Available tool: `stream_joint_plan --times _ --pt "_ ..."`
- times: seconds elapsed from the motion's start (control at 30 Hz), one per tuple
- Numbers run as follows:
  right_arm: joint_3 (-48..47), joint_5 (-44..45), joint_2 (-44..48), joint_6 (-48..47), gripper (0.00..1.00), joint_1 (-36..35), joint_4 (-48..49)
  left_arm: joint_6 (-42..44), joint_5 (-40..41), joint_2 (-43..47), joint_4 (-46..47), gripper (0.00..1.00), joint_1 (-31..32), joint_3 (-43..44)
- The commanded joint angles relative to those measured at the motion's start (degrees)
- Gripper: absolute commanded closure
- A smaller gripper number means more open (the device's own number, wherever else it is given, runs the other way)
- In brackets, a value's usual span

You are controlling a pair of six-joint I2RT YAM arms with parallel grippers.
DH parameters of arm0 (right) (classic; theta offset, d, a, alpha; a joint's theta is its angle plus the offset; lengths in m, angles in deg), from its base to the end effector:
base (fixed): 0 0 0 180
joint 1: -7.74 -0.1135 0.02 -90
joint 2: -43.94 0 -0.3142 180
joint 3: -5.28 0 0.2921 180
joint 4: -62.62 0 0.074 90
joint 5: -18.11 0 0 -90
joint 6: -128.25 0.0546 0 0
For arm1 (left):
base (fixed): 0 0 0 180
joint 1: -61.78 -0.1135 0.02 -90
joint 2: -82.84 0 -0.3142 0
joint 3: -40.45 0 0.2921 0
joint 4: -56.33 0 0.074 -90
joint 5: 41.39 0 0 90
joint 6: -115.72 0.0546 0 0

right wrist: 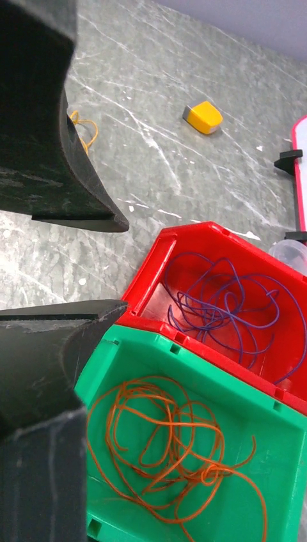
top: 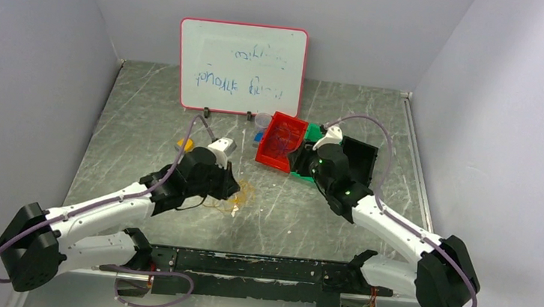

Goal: Untangle the cables

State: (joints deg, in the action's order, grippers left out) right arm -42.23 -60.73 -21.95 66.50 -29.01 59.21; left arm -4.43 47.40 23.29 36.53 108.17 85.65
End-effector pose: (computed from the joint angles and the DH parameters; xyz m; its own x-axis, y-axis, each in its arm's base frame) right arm 0.2365 0.1634 0.2608 -0.4717 0.2273 -0.8520 -0.2495 0.8923 0.3762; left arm 0.1717 -0.1819 0.2398 -0.7045 0.0115 -0.7097 0.4419 0.7895 -0.4259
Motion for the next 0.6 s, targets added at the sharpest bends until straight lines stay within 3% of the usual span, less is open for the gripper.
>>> stream_joint_plan --times 0.0,0.13,0.37,0.57 --pt "1.6 -3.8 1.7 -1.0 0.52 0.5 0.2 0.8 0.6 -1.4 2.1 0.93 0.5 2.1" --pt "3.9 -18.4 1.9 -8.4 0.51 0.4 4.8 -0.2 1.8 -1.7 2.1 0.93 0.5 0.2" --pt "5.4 -32.2 -4.3 -11.5 0.49 0.2 12.7 1.0 -0.6 -0.4 4.4 0.93 0.5 -1.8" --pt "5.6 -32.7 -10.2 -7.5 0.5 -3.3 19.6 1.2 -0.9 -0.3 4.3 0.93 0.5 -1.8"
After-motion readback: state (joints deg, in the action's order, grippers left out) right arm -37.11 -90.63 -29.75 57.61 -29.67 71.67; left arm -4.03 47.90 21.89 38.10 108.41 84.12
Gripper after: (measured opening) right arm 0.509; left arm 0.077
